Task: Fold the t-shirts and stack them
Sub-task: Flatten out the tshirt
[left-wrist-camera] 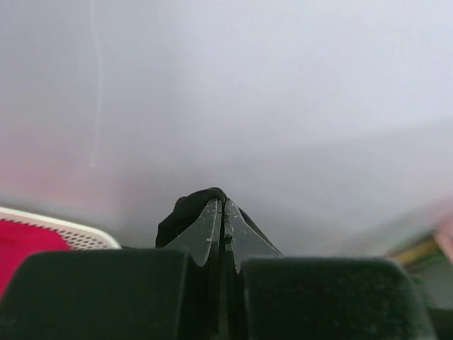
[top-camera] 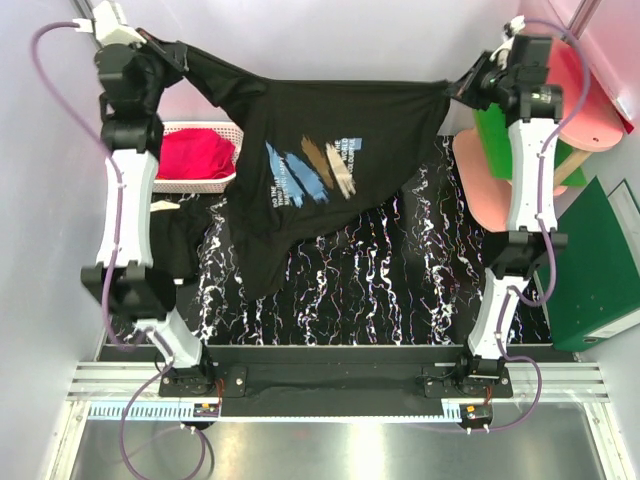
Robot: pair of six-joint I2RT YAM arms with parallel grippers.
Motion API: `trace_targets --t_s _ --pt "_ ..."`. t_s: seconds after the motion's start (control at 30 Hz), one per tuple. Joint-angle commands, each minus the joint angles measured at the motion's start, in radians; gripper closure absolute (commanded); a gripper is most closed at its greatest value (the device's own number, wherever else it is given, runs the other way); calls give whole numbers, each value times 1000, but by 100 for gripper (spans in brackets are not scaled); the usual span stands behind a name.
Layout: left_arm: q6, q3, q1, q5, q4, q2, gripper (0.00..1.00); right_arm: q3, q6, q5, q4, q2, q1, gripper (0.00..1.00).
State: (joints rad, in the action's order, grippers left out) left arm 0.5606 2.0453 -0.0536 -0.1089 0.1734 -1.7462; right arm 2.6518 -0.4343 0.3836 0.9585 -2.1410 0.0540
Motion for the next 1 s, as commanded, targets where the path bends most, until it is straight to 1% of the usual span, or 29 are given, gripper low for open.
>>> trace_targets --t_s 0.0,0.03,0.07,0.13,0.17,0.27,0.37,0.6,0.7,0.73,0.77,0.8,0.83,0.87,0.9,0.93,0.97 --pt "62 -109 -3 -119 -60 155 100 -35 -34 -15 2 68 4 100" --pt "64 -132 -9 -129 -58 175 100 -68 -27 -18 2 82 4 100" --pt "67 -181 -15 -132 -52 195 100 -160 -24 -17 -22 119 4 100" --pt "79 -227 -26 -170 -61 244 100 -235 -14 -15 -35 173 4 100" --pt "78 -259 -31 -173 -51 260 100 -313 -5 -14 -62 190 4 100" --pt "70 -293 -37 -201 -31 301 100 -433 8 -8 -104 249 4 100" --pt "64 -304 -45 -219 -9 327 100 -519 6 1 -148 299 4 100" --pt "51 -350 -46 -238 5 402 100 -622 31 46 -195 411 3 100" --pt "32 -413 -46 -248 6 494 100 -725 86 60 -211 536 -5 100" --pt "25 -465 -45 -247 6 525 100 -754 116 51 -211 611 -6 100" --pt "18 -496 -45 -245 6 595 100 -810 124 46 -210 653 -8 100" --pt "12 -526 -43 -244 8 634 100 -841 134 38 -210 693 -13 100" --pt "2 -581 -43 -245 8 674 100 -872 138 26 -208 776 -14 100" --pt "-19 -605 -42 -252 12 748 100 -929 141 23 -208 821 -16 100" --pt "-33 -623 -42 -253 21 786 100 -956 140 14 -208 867 -17 100" --pt "-44 -640 -40 -253 55 819 100 -1004 143 -15 -213 960 -17 100" --pt "-69 -646 -40 -250 70 885 100 -1024 143 -34 -213 1010 -17 100"
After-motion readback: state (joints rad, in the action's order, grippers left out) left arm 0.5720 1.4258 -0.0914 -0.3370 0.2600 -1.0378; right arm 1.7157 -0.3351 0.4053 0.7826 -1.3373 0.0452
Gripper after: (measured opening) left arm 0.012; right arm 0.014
